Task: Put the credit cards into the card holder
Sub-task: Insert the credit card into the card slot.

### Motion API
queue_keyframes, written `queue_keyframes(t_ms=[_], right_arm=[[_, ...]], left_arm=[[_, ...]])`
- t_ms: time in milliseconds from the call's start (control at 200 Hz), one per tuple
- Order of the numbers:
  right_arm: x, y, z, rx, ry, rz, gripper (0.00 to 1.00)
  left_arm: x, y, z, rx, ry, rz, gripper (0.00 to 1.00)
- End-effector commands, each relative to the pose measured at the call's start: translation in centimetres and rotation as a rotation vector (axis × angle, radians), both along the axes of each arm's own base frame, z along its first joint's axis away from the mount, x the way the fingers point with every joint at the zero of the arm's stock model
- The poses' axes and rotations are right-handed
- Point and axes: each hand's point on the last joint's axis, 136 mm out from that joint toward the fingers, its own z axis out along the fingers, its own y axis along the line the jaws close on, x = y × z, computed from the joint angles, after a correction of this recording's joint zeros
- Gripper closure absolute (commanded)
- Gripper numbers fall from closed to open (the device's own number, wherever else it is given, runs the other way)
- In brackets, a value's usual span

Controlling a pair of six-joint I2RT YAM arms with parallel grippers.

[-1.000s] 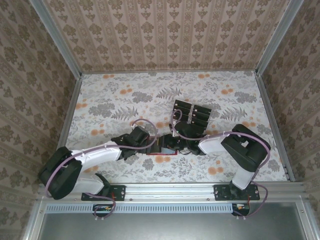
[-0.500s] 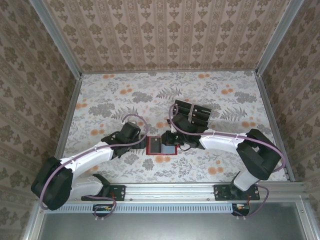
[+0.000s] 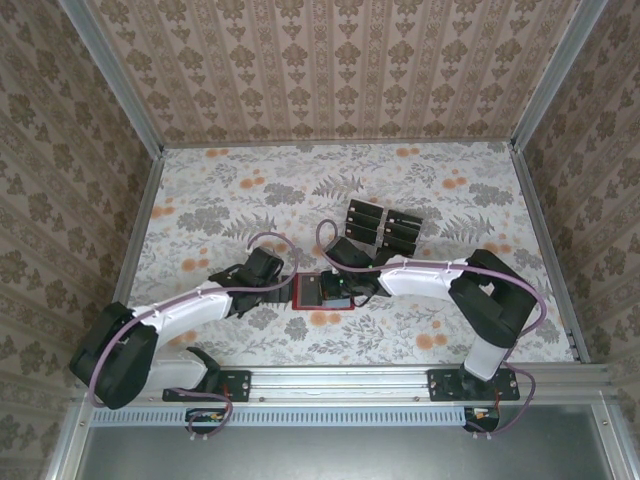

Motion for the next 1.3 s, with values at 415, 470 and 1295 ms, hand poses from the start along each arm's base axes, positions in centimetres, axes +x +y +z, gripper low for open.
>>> queue_keyframes(t_ms=[415, 470, 1295], right_arm=[[0.4, 0.2, -1.3, -0.060, 0.015, 0.026, 1.00], [0.5, 0.4, -1.0, -0.053, 0.012, 0.029, 1.00], [0.8, 2.9, -1.3, -0.007, 0.037, 0.057, 1.00]], left_arm=[[-0.6, 0.1, -1.9, 0.009, 0.049, -0.007, 0.00], [-0.7, 0.1, -2.0, 0.006, 0.053, -0.007, 0.00], [-1.5, -0.4, -3.2, -0.017, 0.072, -0.009, 0.00]])
